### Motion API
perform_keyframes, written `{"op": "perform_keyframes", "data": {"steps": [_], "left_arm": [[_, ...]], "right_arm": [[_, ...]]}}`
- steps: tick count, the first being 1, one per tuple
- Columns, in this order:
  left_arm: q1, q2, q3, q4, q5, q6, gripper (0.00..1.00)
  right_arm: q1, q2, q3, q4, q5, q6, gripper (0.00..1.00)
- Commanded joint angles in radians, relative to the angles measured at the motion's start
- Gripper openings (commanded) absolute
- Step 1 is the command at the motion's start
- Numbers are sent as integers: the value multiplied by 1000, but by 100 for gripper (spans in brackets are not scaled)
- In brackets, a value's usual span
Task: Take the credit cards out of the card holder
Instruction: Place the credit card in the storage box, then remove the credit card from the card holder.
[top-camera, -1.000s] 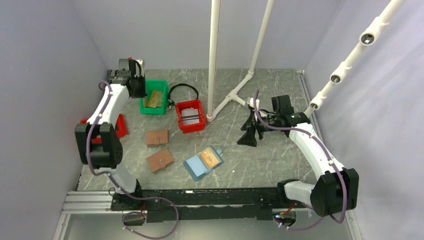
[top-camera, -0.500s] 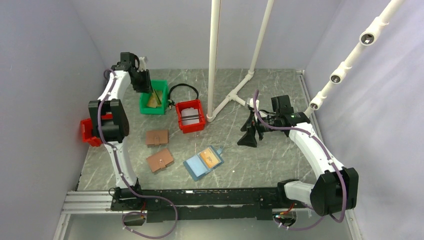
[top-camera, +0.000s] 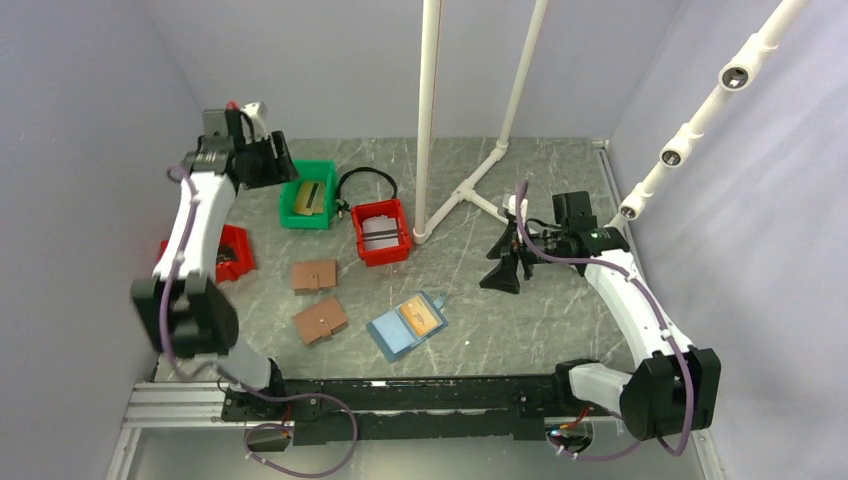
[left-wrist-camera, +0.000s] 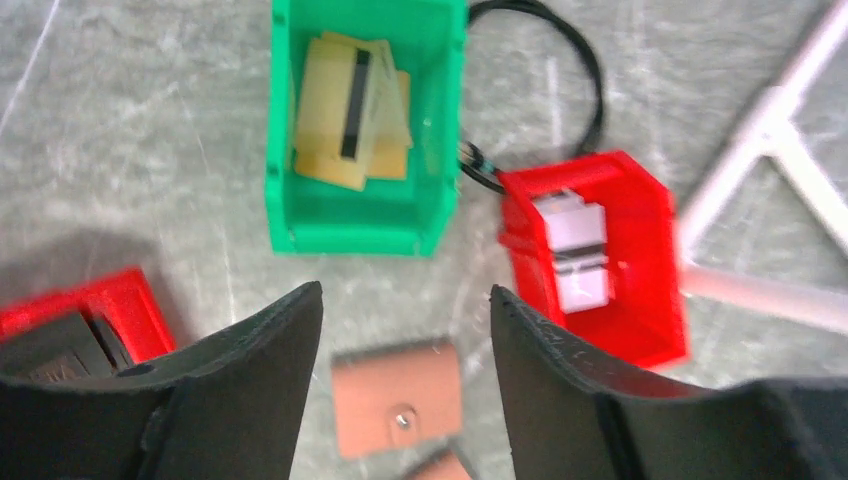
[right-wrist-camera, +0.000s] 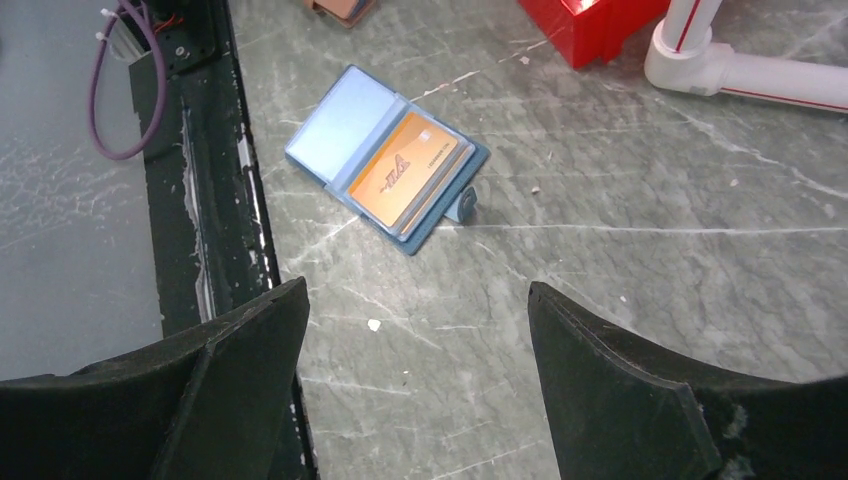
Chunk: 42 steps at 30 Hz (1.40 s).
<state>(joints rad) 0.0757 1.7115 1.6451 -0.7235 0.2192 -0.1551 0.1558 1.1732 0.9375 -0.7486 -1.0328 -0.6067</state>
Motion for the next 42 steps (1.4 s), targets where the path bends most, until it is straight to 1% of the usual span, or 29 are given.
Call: {"op": "perform_keyframes", "data": {"steps": [1,2,3,5,8,11,15,17,19,21,23,26,27,30,32,37,41,42], "left_arm": [[1,-358,-290,133,77,-115,79],[1,-458,-365,154,74,-155,91],[1,-535,-439,176,71,-193,99],[2,-669,-561,197,95,-260,99],[2,-826,-686,194,189,-323,99],[2,-922,-750,181,303,-392,99],[1,-977,-797,149,427,-457,98],[-1,-994,-823,143,475,-487,97],[-12,-1031,-862,163,507,-521,95],[-32,-1087,-903,178,506,-553,95],[-60,-1156,-934,169,487,-572,95],[-70,-1249,-972,150,476,-599,95],[-70,-1274,-983,145,478,-607,95],[-70,-1328,-1017,148,499,-630,95],[-70,-1348,-1045,172,511,-657,95],[-70,-1351,-1098,269,536,-716,94],[-138,-1285,-1124,338,518,-729,93],[-173,-1264,-1126,357,497,-732,92]], "right_arm": [[-20,-52,1,-9,-64,-61,83],[-23,-59,-3,-9,-69,-67,83],[-26,-67,-6,-5,-70,-71,83],[-33,-84,-16,5,-68,-76,83],[-37,-112,-32,24,-55,-76,83],[-38,-128,-35,35,-36,-82,83],[-35,-131,-17,16,-27,-127,84],[-36,-114,11,-40,-40,-213,85],[-34,-85,37,-99,-53,-280,85],[-27,-67,50,-111,-68,-296,85],[-11,-58,41,-74,-87,-261,85],[26,-55,-16,59,-113,-154,85],[29,-51,-31,80,-114,-143,85],[31,-35,-46,85,-89,-142,85],[31,-31,-65,98,-112,-132,85],[32,-32,-90,144,-106,-85,86],[32,-20,-109,198,-78,-21,87],[33,-13,-110,209,-73,-1,87]]}}
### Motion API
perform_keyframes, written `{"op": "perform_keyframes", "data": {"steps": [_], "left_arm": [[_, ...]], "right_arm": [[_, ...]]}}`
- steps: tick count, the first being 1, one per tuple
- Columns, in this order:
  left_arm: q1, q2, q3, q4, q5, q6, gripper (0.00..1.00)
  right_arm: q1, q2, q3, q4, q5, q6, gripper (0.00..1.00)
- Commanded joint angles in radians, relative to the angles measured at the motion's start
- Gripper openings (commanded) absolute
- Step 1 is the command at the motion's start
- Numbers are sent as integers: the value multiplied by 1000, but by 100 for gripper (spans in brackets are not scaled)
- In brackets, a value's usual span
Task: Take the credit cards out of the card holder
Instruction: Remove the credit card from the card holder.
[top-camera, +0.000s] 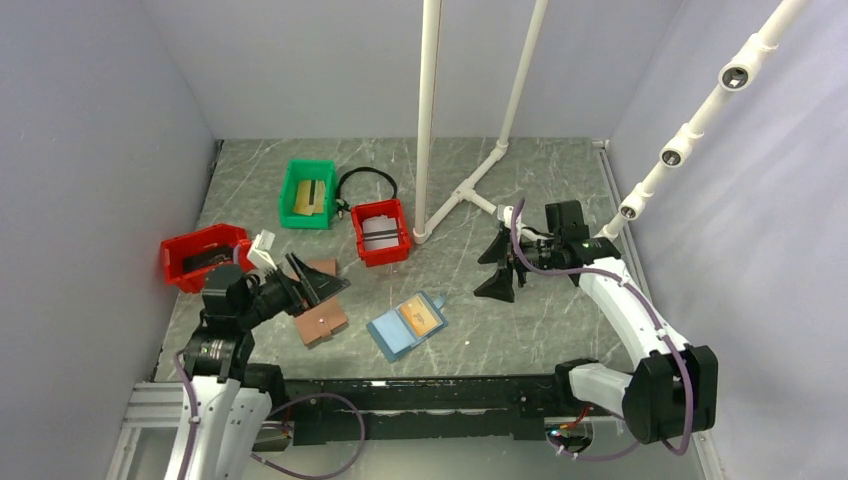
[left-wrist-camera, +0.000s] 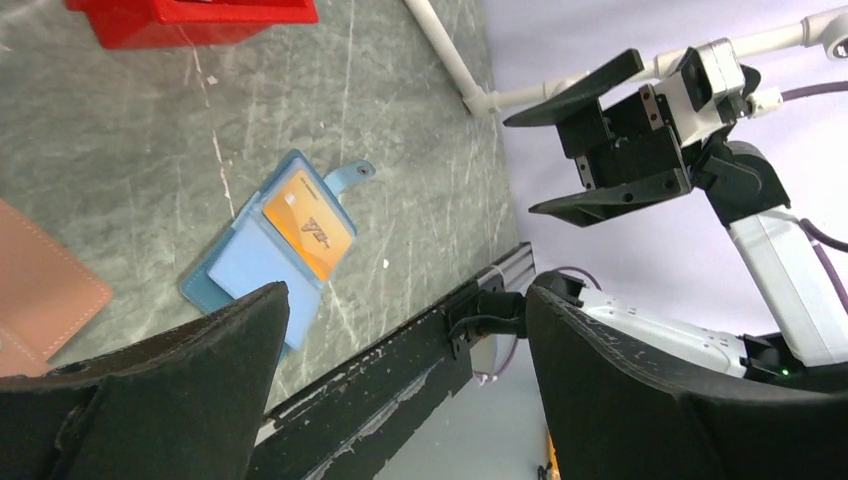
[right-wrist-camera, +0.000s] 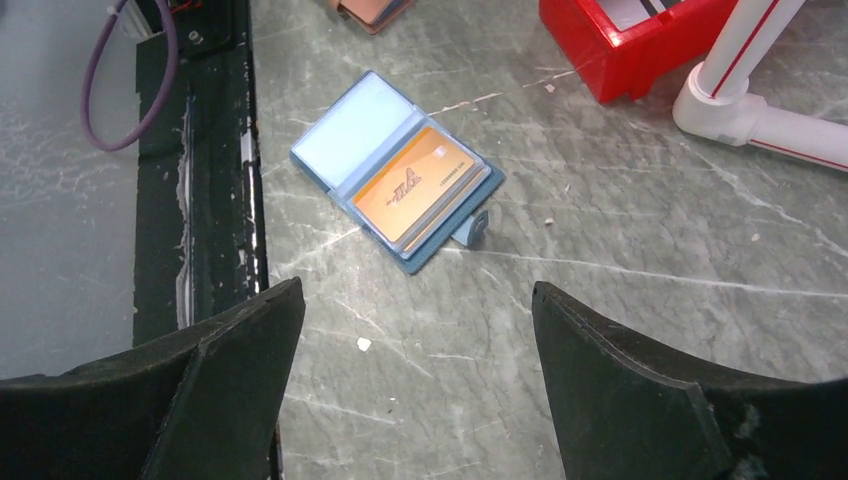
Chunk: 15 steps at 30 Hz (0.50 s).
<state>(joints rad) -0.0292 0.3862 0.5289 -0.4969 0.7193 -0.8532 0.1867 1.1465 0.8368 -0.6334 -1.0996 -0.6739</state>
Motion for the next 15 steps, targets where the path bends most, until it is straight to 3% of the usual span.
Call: {"op": "perform_keyframes", "data": {"steps": [1,10,13,15], "left_arm": [[-109,81,-10,145,-55,-35,92],[-834,456,90,242,-701,-64,86],[-931,609,136,262,-845,-104,82],[-941,672,126,317,-862,-144,77]], "right_arm": [[2,23,-9,101,-4,82,87],[127,117,1,129,89,146,86],[152,135,-11,182,104,213,84],[159,146,-28,242,105,287,82]]}}
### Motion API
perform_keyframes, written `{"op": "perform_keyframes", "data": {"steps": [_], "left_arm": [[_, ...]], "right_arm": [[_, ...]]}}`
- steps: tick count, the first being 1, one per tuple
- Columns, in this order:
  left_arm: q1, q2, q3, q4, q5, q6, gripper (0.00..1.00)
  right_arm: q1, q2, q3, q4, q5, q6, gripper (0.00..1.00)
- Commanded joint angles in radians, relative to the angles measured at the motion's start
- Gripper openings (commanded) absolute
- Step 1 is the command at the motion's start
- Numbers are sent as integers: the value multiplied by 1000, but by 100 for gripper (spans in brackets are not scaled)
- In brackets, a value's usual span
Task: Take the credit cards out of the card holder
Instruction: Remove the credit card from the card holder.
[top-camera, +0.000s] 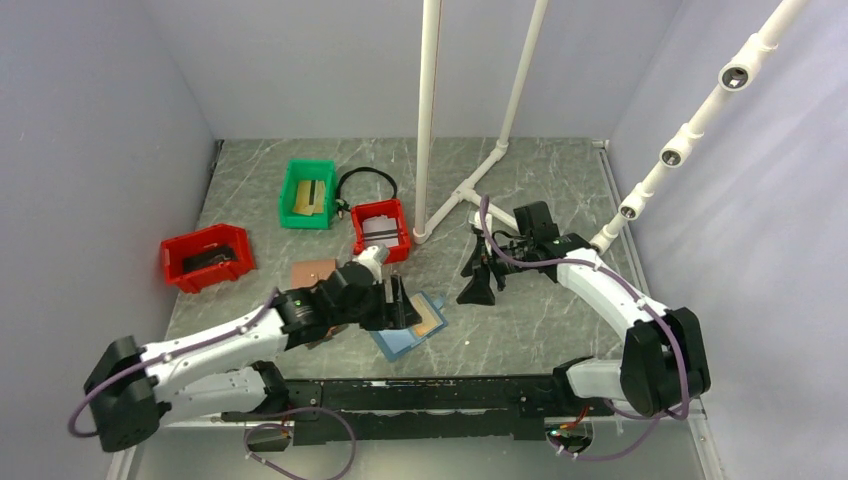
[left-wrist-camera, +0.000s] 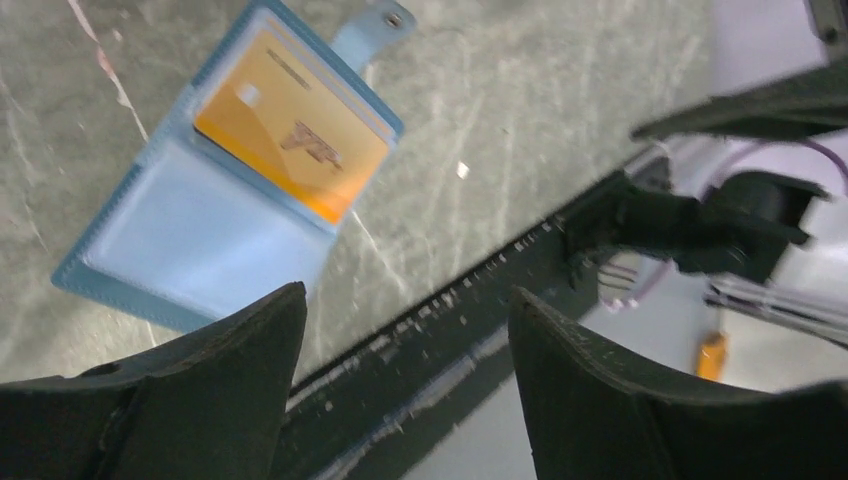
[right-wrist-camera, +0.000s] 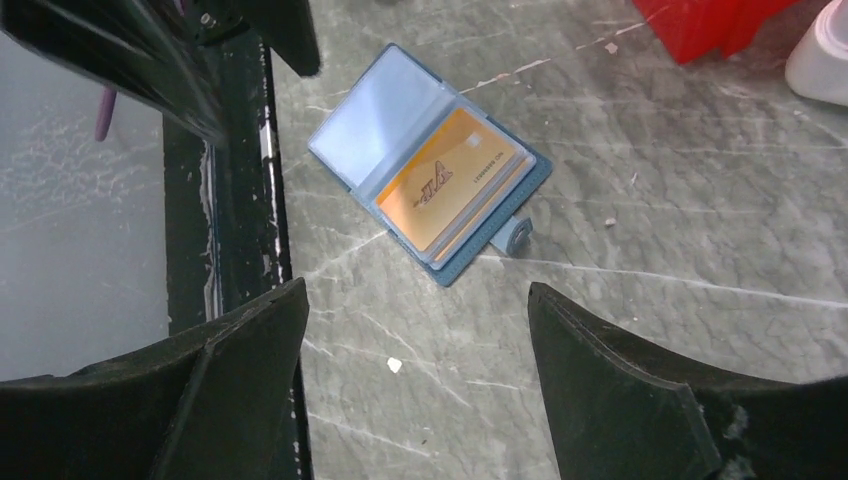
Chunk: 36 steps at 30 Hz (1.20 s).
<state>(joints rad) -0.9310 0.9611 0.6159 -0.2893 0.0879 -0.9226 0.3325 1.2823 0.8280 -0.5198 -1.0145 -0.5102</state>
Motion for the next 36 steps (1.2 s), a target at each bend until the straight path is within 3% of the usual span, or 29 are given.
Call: {"op": "perform_keyframes", "data": {"steps": [1,6,11,21,27,36], "left_arm": [[-40,121,23,155,-228,-93,74],[-40,202,-73,321,-229,-204,59],[-40,209,-170,462,-264,-265,52],[-38,260,-245,640,-250,-262,40],[-38,250,-282,646,-279,-286,39],[-35,258,-323,699,-273,-285,40]], "right_arm": [[15,14,-29,159,19,162,82],[41,43,-81,306,36,348,73],[92,94,-117,438,75,549,68],[220,232,-86,482,269,719,61],[223,200,-103,529,258,760,40],[240,221,-121,611,186,836,36]]}}
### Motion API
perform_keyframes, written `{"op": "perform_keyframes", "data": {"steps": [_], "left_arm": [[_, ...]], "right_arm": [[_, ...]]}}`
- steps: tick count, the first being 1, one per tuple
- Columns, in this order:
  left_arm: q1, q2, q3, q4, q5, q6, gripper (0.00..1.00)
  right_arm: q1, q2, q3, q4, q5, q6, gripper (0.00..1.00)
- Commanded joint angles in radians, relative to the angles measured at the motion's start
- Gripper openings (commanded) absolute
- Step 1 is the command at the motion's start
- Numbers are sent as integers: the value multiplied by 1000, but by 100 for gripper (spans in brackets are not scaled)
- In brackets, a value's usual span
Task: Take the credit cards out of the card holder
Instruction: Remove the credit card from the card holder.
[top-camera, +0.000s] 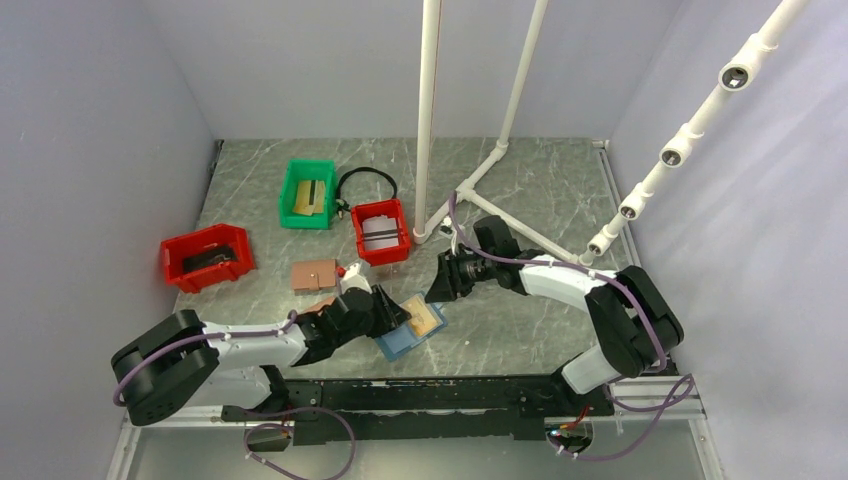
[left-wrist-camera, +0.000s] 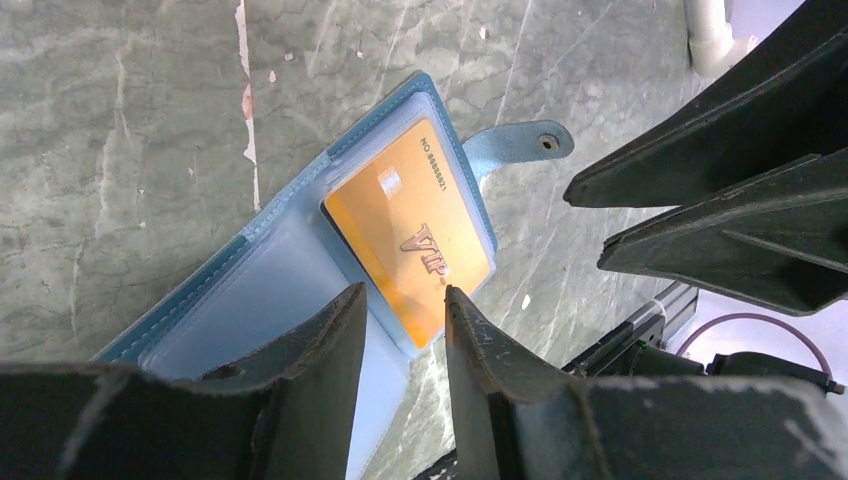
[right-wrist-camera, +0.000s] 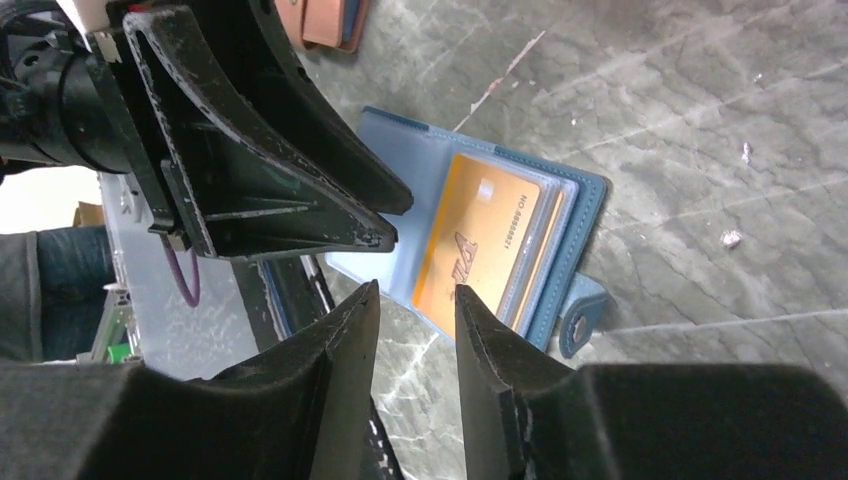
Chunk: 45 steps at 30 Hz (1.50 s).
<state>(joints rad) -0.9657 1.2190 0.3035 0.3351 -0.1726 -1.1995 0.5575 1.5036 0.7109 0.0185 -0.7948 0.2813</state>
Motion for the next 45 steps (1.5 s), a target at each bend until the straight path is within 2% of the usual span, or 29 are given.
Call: {"op": "perform_keyframes", "data": {"steps": [1,6,12,21,32,37,41,45], "left_arm": [[3,0,-12,76,-10,-7,40],[18,9,-15,98,4,-14,42],[52,48,-64,180,47,-73,44],[82,166,-66,292,126,-109,44],[85,148,-77,255,100,-127,43],[86,136,-76,258,95,-99,41],[89,134,-76,279,110,-71,40],[93,138,-80,295,126,-53,33]], "right_arm": [[23,5,0,64,-2,38,36],[47,61,33,-3,133,-2,38],[49,111,43,-33,177,-15,39],[53,149,58,-57,144,-19,33],[55,146,65,-48,-3,-6,20],[55,142,68,-49,-19,-4,20],[53,155,81,-88,96,-28,24],[44,157,90,-111,174,-40,28]]}}
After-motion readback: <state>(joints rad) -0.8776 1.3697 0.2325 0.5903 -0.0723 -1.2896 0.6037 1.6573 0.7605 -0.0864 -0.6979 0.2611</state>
